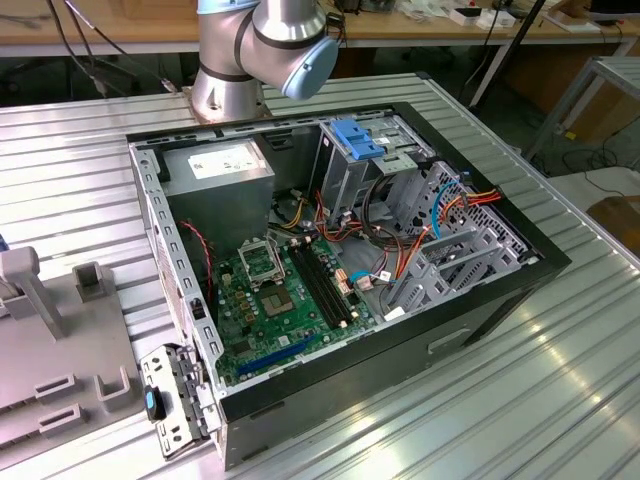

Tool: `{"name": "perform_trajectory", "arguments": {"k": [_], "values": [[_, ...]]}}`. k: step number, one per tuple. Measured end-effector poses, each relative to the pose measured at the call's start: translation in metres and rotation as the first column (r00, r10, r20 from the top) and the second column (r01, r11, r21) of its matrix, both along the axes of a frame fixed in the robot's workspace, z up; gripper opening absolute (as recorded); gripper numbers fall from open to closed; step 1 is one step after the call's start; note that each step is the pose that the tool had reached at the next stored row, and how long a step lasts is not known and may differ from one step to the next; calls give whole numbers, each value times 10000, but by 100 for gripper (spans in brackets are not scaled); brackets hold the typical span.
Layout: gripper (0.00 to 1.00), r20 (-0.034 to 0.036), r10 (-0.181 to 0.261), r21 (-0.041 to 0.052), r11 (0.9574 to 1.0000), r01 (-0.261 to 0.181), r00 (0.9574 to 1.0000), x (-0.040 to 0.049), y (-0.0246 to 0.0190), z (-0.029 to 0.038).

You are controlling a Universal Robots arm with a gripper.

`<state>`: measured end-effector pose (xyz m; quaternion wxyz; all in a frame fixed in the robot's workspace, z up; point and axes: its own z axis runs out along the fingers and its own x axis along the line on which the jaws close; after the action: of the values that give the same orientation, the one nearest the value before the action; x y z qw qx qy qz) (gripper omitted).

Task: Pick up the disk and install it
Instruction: 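Pick up the disk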

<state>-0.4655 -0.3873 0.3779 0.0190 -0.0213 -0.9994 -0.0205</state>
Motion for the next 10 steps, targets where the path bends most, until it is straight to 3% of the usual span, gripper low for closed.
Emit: {"name": "perform_trajectory", "arguments": {"k": [5,10], "values": [[11,-19,81,0,10000,-81,10000,0,0,0],[11,-19,681,0,9977,-681,9977,0,0,0]]}}
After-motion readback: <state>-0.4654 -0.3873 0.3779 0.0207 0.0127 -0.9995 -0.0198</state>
